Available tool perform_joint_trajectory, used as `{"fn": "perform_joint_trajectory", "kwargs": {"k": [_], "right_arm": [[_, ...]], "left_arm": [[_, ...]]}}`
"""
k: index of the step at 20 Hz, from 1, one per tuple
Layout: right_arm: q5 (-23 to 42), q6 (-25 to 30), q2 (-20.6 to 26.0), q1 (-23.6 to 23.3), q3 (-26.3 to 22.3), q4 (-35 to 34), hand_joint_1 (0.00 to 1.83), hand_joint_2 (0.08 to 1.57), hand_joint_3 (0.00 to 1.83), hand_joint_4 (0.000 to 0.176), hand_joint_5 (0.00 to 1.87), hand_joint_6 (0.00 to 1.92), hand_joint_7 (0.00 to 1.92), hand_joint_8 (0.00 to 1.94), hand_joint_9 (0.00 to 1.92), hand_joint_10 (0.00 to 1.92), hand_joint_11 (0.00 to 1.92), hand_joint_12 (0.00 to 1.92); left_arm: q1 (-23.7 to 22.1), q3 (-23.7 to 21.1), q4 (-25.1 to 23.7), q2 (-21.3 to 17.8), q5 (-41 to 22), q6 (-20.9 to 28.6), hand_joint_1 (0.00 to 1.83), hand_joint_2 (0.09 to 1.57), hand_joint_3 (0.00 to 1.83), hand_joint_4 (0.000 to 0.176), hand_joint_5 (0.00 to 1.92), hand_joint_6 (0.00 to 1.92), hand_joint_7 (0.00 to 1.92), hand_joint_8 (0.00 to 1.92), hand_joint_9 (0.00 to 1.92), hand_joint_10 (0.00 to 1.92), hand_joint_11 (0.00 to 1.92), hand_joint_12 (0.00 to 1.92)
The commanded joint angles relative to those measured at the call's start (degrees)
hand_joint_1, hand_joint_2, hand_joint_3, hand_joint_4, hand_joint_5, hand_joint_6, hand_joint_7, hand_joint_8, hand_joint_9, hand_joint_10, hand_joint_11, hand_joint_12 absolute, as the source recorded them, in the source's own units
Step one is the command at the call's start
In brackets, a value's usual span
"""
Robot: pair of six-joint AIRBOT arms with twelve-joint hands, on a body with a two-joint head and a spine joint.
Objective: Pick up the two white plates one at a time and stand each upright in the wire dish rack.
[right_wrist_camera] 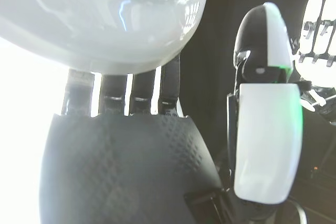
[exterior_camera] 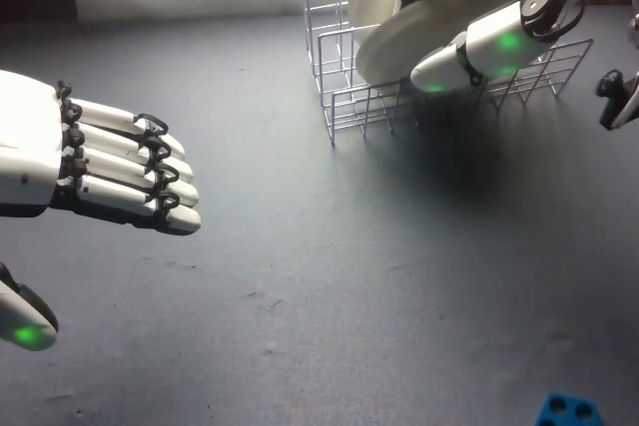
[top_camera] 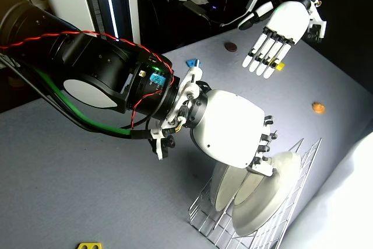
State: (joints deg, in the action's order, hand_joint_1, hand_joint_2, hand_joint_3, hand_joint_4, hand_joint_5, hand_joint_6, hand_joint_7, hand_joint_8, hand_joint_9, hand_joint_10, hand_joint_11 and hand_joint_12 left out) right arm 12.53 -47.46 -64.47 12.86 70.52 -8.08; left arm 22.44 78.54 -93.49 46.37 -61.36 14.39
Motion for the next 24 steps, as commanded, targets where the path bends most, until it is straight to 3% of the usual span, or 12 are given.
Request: {"fn": "perform_joint_trajectory", "kwargs": {"k": [1,3,5,6,8,9,11,15,19,24], "right_arm": [[6.9,0.3,0.5,-0.9,-0.1,-0.2,0.73,0.97,0.0,0.0,0.13,1.42,0.26,1.29,0.21,1.15,0.01,1.41],[7.0,0.2,0.5,-0.9,-0.1,-0.2,0.71,0.97,0.0,0.0,0.0,1.59,0.11,1.45,0.09,1.24,0.0,1.38],[7.0,0.2,0.5,-1.0,-0.1,-0.2,0.7,0.97,0.0,0.0,0.0,1.55,0.01,1.46,0.01,1.25,0.0,1.22],[7.0,0.2,0.5,-1.0,-0.1,-0.2,0.73,0.96,0.0,0.0,0.0,1.44,0.03,1.44,0.03,1.25,0.0,1.21],[7.0,0.2,0.5,-1.0,-0.1,-0.2,0.75,0.97,0.0,0.0,0.0,1.41,0.01,1.44,0.03,1.26,0.0,1.22],[7.0,0.2,0.5,-1.0,-0.1,-0.2,0.74,0.97,0.0,0.0,0.0,1.49,0.0,1.45,0.02,1.28,0.0,1.24],[7.0,0.2,0.5,-1.0,-0.1,-0.2,0.76,0.96,0.0,0.0,0.0,1.42,0.01,1.44,0.02,1.28,0.0,1.22],[7.4,0.2,0.6,-1.1,-0.1,-0.2,0.73,0.94,0.0,0.0,0.0,1.47,0.08,1.33,0.09,1.15,0.0,1.21],[7.6,0.2,0.7,-1.5,-0.1,-0.2,0.71,0.96,0.0,0.0,0.02,1.08,0.17,0.98,0.18,0.88,0.0,1.06],[7.6,0.2,0.9,-2.4,-0.1,-0.2,0.7,0.97,0.0,0.0,0.03,0.99,0.14,1.02,0.15,0.92,0.0,1.1]], "left_arm": [[-0.5,-0.1,4.1,-0.6,-2.0,-0.1,0.0,1.07,0.0,0.0,0.16,0.01,0.17,0.01,0.15,0.0,0.0,0.37],[-0.5,-0.1,4.1,-0.6,-2.0,-0.1,0.0,1.07,0.0,0.0,0.18,0.01,0.18,0.01,0.16,0.0,0.0,0.38],[-0.5,-0.1,4.1,-0.6,-2.0,-0.1,0.0,1.07,0.0,0.0,0.17,0.0,0.17,0.0,0.15,0.0,0.0,0.38],[-0.5,-0.1,4.1,-0.6,-2.0,-0.1,0.0,1.07,0.0,0.0,0.15,0.0,0.16,0.0,0.14,0.0,0.0,0.36],[-0.5,-0.1,4.1,-0.6,-2.0,-0.1,0.0,1.07,0.0,0.0,0.17,0.0,0.18,0.01,0.16,0.01,0.0,0.4],[-0.5,-0.1,4.1,-0.6,-2.1,-0.1,0.0,1.07,0.0,0.0,0.16,0.0,0.18,0.0,0.15,0.0,0.0,0.38],[-0.5,-0.2,4.1,-0.7,-2.2,-0.1,0.0,1.07,0.0,0.0,0.15,0.0,0.17,0.0,0.15,0.0,0.0,0.38],[-0.6,-0.5,4.1,-0.8,-2.5,0.0,0.0,1.07,0.0,0.0,0.16,0.0,0.18,0.0,0.16,0.0,0.0,0.41],[-0.6,-0.6,4.1,-0.8,-2.5,0.0,0.0,1.06,0.0,0.0,0.17,0.0,0.17,0.0,0.15,0.0,0.0,0.39],[-0.6,-0.6,4.1,-0.8,-2.6,0.0,0.0,1.06,0.0,0.0,0.19,0.0,0.19,0.0,0.16,0.0,0.0,0.4]]}}
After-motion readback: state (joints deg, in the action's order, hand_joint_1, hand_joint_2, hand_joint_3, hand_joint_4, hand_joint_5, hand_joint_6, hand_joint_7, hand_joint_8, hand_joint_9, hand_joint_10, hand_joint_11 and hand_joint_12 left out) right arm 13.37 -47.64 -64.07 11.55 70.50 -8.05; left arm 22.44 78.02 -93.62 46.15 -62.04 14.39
